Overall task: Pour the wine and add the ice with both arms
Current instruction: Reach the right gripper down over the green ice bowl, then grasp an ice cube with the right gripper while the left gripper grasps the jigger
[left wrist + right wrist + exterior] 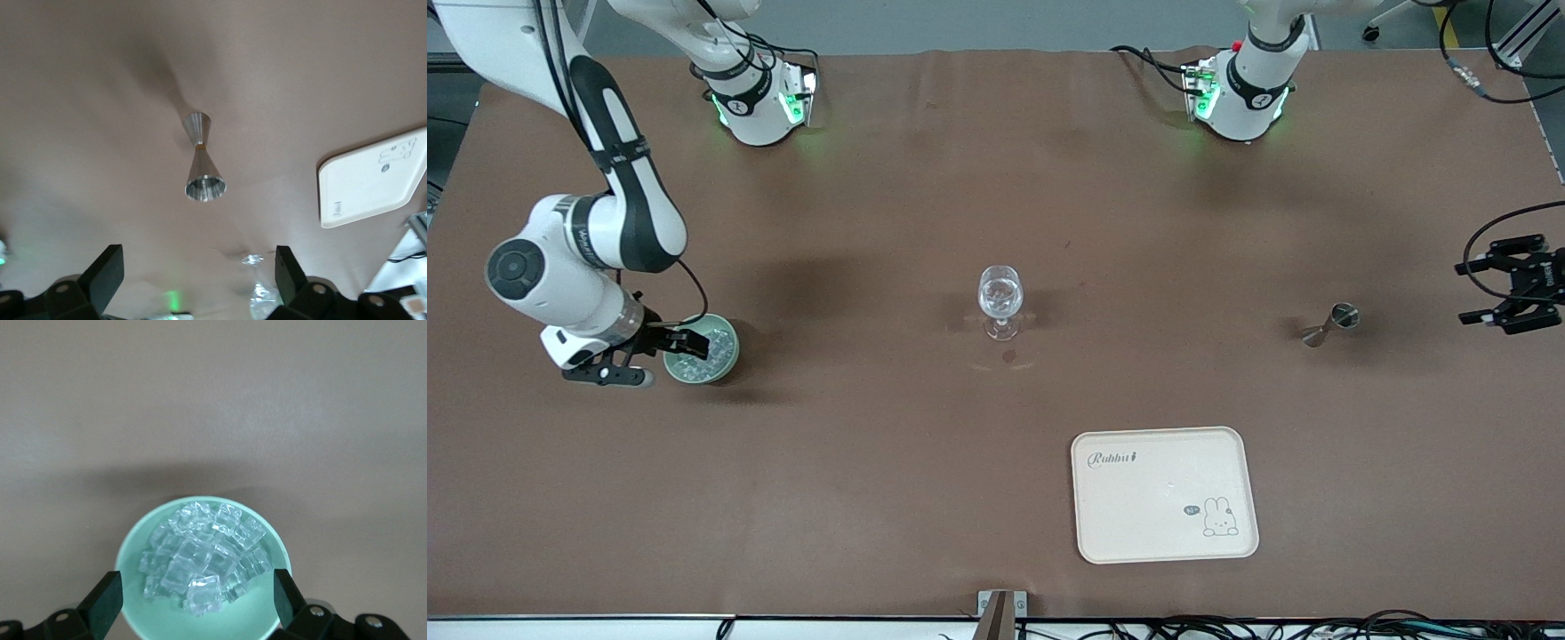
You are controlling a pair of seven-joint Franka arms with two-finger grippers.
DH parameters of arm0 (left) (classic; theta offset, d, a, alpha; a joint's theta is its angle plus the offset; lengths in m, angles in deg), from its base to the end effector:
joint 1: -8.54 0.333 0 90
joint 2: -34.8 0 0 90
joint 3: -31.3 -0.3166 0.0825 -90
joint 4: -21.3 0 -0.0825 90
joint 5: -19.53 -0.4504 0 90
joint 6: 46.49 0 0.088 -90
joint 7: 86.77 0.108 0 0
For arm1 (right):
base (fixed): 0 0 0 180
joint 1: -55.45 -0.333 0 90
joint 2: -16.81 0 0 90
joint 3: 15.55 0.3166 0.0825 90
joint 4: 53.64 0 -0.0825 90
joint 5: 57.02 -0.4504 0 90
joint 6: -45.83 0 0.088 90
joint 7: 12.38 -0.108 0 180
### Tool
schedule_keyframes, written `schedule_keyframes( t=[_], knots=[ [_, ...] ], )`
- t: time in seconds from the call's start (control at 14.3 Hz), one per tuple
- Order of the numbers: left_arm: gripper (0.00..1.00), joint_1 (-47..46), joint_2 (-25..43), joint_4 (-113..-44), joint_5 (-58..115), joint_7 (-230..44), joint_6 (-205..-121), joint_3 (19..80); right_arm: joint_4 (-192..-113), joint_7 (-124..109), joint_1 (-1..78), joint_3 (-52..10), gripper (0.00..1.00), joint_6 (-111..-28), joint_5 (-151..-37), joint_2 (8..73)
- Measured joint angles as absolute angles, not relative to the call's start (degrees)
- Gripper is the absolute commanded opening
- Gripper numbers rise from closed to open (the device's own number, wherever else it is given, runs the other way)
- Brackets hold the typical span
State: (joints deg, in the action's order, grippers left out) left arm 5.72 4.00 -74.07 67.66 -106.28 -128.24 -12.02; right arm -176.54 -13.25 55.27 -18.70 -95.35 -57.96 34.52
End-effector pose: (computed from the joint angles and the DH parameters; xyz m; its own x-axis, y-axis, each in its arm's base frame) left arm 0.5839 0.3202 0.3096 0.3054 0.6901 -0.6561 0.9505 -0.2620 0.1669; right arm 0.6128 -0.0323 0.2069 0.9970 -0.0769 0.0106 -0.0770 -0.9970 0.0061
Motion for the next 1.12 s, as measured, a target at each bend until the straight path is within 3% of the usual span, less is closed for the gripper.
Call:
schedule_keyframes(
  t=[0.21,0.49,0.98,1.12],
  knots=[
    [1.0,6.89,-0.66,-76.62,73.1,-106.0,-127.61,-12.19,-180.03,-12.98,55.27,-18.73,0.87,-100.12,-57.96,35.36],
    [1.0,6.64,-6.47,-77.12,78.89,-105.69,-127.6,-12.14,-180.9,-12.94,55.26,-18.73,0.64,-100.78,-57.96,35.47],
    [0.99,4.43,-10.22,-83.34,85.78,-103.48,-130.83,-11.59,-181.23,-12.9,55.26,-18.76,0.47,-100.74,-57.96,35.48],
    [0.99,4.23,-10.27,-83.9,86.56,-104.04,-130.85,-10.95,-181.45,-12.9,55.26,-18.77,0.47,-100.74,-57.96,35.49]
  ],
)
